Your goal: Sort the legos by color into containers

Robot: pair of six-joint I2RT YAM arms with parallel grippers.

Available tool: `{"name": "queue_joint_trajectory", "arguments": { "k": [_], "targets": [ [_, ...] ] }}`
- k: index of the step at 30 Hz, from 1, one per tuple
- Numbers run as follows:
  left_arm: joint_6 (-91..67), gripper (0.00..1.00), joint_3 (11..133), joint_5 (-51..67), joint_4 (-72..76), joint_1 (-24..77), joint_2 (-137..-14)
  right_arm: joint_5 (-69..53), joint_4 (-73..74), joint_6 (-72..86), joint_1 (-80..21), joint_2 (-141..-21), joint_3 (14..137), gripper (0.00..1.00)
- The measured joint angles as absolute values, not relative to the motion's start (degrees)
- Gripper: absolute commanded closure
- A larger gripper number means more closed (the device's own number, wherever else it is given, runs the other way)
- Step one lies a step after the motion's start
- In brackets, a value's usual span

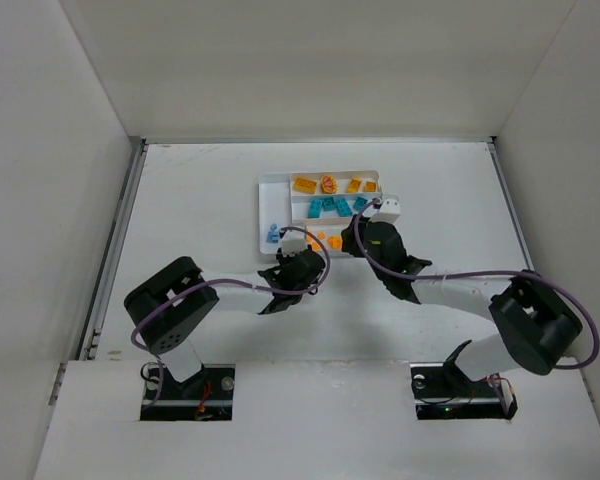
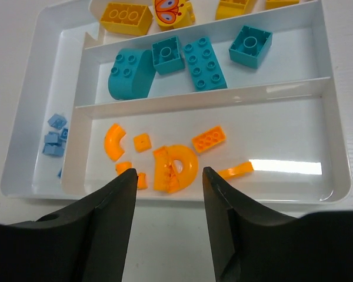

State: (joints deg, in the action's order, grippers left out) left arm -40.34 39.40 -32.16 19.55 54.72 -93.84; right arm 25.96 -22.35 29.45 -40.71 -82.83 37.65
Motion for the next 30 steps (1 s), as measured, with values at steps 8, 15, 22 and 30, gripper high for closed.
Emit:
{"name": "queue_joint_trajectory", "arguments": {
  "k": [8,15,22,30],
  "targets": [
    [-40.36,0.72,45.32,-38.22,17.02,56.27,-99.9,25.41,-22.24,29.82,-42.98,-74.43,31.59,0.46],
    [-40.34,0.72,47.77,-43.13,14.33,58.04,-102.74,25.41,-22.09,30.5,-43.64,-71.79,29.06,0.46],
    [-40.4,0.88,49.21,-45.67,14.2,58.13,-104.53,25.36,-22.13,30.94,-44.36,-71.16,28.99,0.46],
    [-40.56,0.91,44.47,-44.75,13.5,60.84,-99.2,25.58,-21.96,31.48,-44.71,-68.01,26.41,0.46]
  ]
}}
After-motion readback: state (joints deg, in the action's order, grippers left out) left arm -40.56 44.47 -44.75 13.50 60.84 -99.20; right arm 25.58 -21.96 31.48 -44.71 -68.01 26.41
